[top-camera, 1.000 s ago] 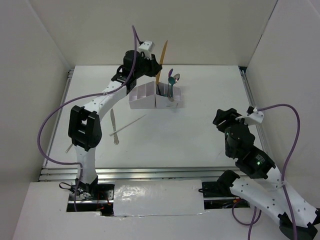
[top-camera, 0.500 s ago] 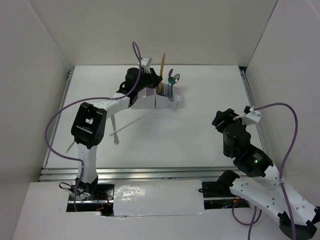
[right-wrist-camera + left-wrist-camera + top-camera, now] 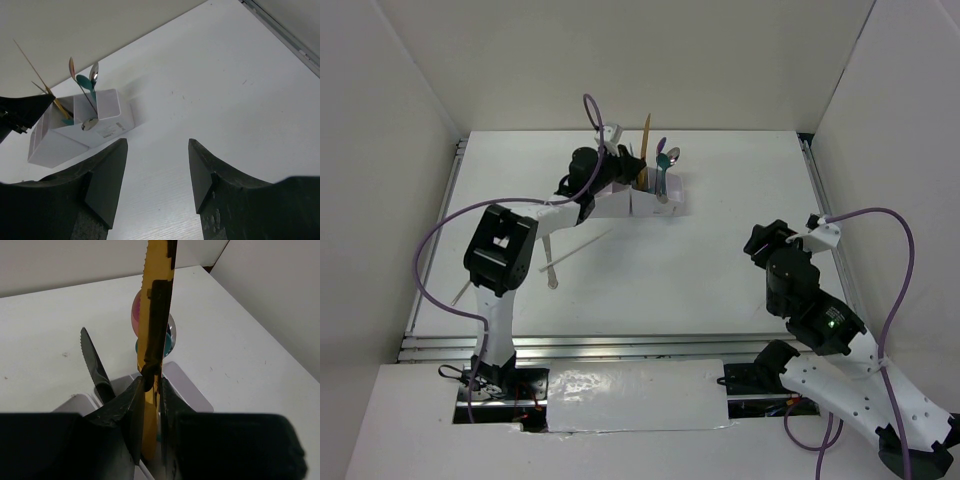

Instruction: Sort the eating utensils into containers

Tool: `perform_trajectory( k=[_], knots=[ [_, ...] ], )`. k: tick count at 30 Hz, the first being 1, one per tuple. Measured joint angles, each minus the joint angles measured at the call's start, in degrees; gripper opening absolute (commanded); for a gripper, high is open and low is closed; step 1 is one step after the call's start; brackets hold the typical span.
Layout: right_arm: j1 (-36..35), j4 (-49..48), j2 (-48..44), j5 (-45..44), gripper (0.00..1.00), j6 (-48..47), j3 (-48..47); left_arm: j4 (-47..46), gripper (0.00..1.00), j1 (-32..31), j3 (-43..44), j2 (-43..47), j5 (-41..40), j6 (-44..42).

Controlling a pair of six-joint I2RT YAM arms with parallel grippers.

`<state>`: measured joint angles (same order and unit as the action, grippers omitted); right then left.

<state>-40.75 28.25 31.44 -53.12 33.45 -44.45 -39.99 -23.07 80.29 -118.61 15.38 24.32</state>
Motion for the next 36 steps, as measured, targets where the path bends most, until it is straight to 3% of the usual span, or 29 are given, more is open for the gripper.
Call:
perform_trajectory(
  k=[4,5,8,10,18,23,26,29,32,36],
  knots=[
    [0.00,-0.02,-0.02,0.00,0.60,-0.02,0.17,-2.43,0.20,0.00,-2.56,0.42,0.83,0.13],
    [0.00,-0.04,-0.07,0.00,0.60,-0.09,0.35,-2.60,0.38,0.00,-2.89,0.46,1.07,0.15],
    [0.00,-0.11,-0.07,0.07,0.60,-0.39,0.98,-2.73,0.57,0.00,-3.08,0.61,1.55,0.13],
    [0.00,-0.33,0.15,0.13,0.60,-0.76,1.03,-3.26,0.64,0.00,-3.26,1.22,1.68,0.26],
    [0.00,-1.33,2.21,0.74,0.60,-1.88,1.03,-0.70,0.65,0.00,-2.16,5.84,3.04,-0.20],
    [0.00,-2.10,2.45,1.55,0.60,-2.23,1.03,7.17,0.66,0.00,-5.40,16.00,0.94,-2.97],
    [-0.04,-2.49,2.47,1.81,0.60,-2.21,1.03,18.27,0.64,0.04,-7.43,25.31,-5.66,-4.00],
    [-0.28,-3.80,2.47,2.71,0.61,-2.21,1.11,30.42,0.55,0.37,-7.98,32.81,-17.22,-2.14],
    [-0.44,-5.38,2.60,3.91,0.61,-2.23,1.92,40.50,0.58,1.57,-12.17,37.66,-26.95,2.67],
    [-0.59,-8.37,3.74,6.56,0.60,-2.47,3.67,52.06,0.66,5.86,-18.58,36.65,-31.23,10.73]
  ],
)
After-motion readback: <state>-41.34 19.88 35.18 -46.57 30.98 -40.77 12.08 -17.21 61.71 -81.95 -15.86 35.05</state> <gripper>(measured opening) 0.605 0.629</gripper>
